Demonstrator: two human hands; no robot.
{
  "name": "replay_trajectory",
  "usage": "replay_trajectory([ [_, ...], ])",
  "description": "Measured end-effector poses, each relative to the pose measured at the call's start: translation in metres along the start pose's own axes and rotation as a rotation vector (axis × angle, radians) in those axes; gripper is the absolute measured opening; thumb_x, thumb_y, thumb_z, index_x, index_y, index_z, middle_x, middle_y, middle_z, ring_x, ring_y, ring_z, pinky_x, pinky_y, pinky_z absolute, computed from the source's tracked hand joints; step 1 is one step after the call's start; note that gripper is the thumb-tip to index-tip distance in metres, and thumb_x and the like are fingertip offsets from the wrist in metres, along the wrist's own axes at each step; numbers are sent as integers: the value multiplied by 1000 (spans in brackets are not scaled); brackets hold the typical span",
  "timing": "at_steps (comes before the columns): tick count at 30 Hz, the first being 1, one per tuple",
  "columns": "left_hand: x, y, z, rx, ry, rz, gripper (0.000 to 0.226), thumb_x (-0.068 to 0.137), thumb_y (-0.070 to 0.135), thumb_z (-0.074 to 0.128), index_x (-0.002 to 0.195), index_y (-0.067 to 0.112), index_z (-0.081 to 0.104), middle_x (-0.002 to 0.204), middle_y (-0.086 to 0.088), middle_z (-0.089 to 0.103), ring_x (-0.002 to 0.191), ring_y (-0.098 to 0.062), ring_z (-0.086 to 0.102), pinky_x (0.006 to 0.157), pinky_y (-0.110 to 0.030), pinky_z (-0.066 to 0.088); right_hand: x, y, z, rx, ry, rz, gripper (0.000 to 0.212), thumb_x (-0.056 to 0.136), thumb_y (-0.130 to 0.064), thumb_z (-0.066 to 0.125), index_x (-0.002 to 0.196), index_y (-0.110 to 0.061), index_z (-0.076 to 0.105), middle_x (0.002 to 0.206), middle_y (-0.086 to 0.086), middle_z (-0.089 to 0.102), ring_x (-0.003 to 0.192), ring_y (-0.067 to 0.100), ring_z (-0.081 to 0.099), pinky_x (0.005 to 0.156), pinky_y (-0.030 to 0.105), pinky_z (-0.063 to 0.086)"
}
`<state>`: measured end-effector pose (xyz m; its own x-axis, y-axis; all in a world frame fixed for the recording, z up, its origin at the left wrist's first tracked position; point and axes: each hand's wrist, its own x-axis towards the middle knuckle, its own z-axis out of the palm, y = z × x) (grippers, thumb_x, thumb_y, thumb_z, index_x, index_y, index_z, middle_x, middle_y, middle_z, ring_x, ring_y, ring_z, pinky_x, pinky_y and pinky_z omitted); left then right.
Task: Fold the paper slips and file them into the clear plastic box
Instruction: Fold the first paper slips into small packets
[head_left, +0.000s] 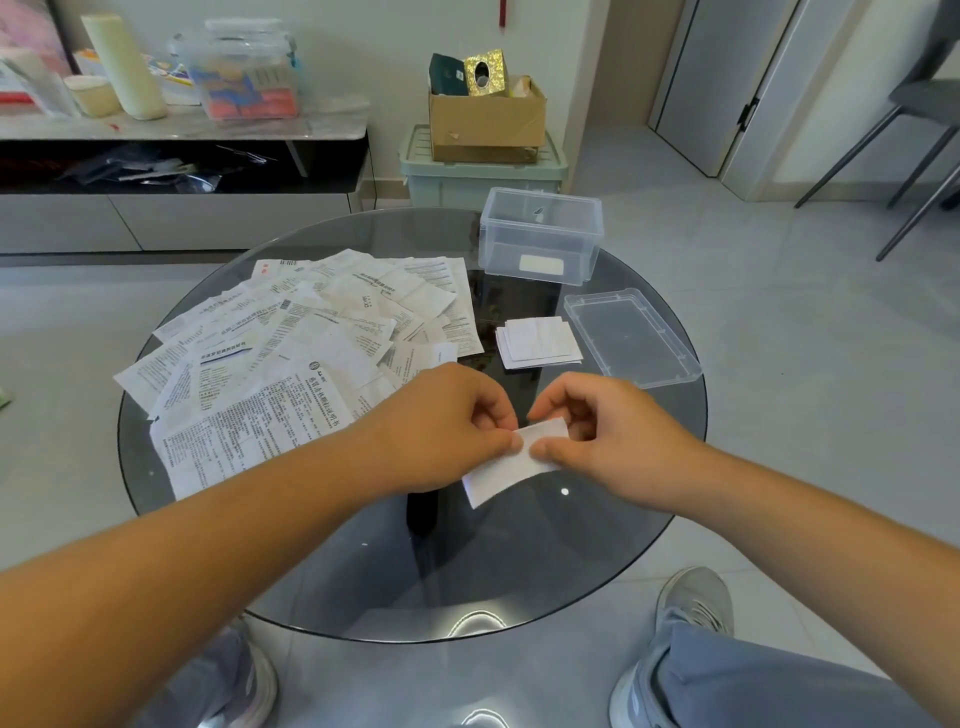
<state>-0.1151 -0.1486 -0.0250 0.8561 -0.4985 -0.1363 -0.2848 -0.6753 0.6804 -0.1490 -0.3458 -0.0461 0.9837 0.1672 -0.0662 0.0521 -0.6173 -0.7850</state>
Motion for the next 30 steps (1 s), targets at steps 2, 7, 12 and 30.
replay_trajectory([
  [2, -1, -1, -2, -85, -2, -49, 7, 88, 27, 75, 82, 23, 75, 61, 17, 66, 53, 6, 57, 51, -8, 38, 2, 0, -1, 117, 51, 32, 22, 83, -5, 78, 94, -19, 66, 82, 2, 69, 70, 24, 65, 62, 21, 54],
  [7, -3, -1, -3, -234, -29, -158, 8, 87, 19, 76, 87, 15, 69, 62, 3, 70, 52, -9, 62, 58, -26, 52, 4, 2, 3, 137, 113, 27, 33, 85, -8, 77, 106, -28, 60, 95, 0, 67, 78, 23, 66, 69, 28, 56],
  [12, -5, 1, -4, -457, 30, -252, 9, 88, 6, 74, 96, 6, 71, 66, -4, 69, 51, -10, 65, 52, -15, 50, -3, 0, 5, -146, 231, -142, 17, 87, -37, 73, 98, -35, 61, 113, -17, 50, 110, 5, 53, 88, 26, 48],
  [30, -4, -2, -4, -818, -101, -366, 20, 100, 0, 51, 107, 0, 70, 88, -17, 77, 74, -16, 74, 65, -21, 61, -12, 7, 9, -291, 72, -353, 35, 88, -57, 55, 103, -28, 68, 100, -15, 66, 91, 13, 62, 74, 36, 55],
])
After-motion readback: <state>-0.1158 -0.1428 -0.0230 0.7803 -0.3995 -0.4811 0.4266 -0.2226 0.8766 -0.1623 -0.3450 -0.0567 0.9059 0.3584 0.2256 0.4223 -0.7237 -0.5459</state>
